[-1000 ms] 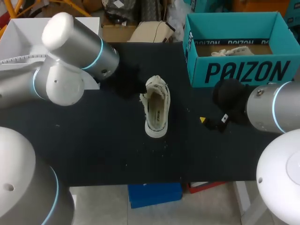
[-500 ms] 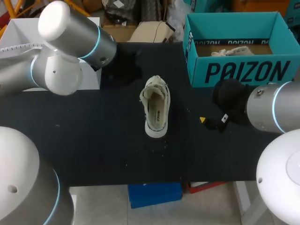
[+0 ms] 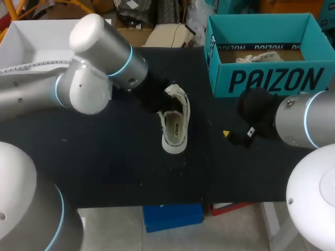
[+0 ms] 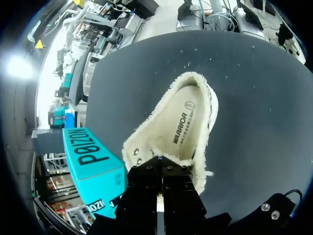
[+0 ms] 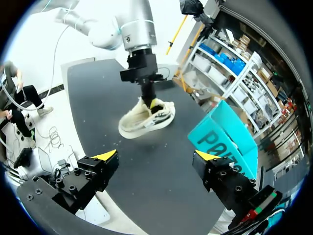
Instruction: Take the shoe out of the shoebox, open the shoe tongue, remove and reinsert the insole, then place the shoe into the shoebox
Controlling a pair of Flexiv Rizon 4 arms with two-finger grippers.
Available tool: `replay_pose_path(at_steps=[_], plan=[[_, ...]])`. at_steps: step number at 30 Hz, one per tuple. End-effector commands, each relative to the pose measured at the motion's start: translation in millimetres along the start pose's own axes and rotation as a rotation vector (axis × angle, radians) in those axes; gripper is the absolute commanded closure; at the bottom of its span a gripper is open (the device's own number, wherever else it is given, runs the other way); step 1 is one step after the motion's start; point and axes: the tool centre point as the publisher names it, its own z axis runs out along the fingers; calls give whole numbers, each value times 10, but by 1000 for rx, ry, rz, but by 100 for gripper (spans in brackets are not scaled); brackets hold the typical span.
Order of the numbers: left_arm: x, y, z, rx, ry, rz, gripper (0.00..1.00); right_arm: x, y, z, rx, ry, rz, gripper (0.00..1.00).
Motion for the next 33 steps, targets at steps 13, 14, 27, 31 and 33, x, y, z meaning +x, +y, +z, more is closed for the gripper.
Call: replay_pose_path(at_steps=[13,14,27,31,33], plan=[[135,-85,-1027,-92,-37,54,100,9,-12,-3,-2,-1,1,0],[134,-110,-1051,-42,-65,27,100,9,-12,-3,-2,-1,1,0],[238,-121,-957,-28,18,54,34,9,-12,-3,-2,-1,1,0],[254,-91,-886,-50,79,97,33,9,-12,-3,-2,-1,1,0],[274,-63,-853,-59,109,113,33,9,-12,-3,-2,-1,1,0]])
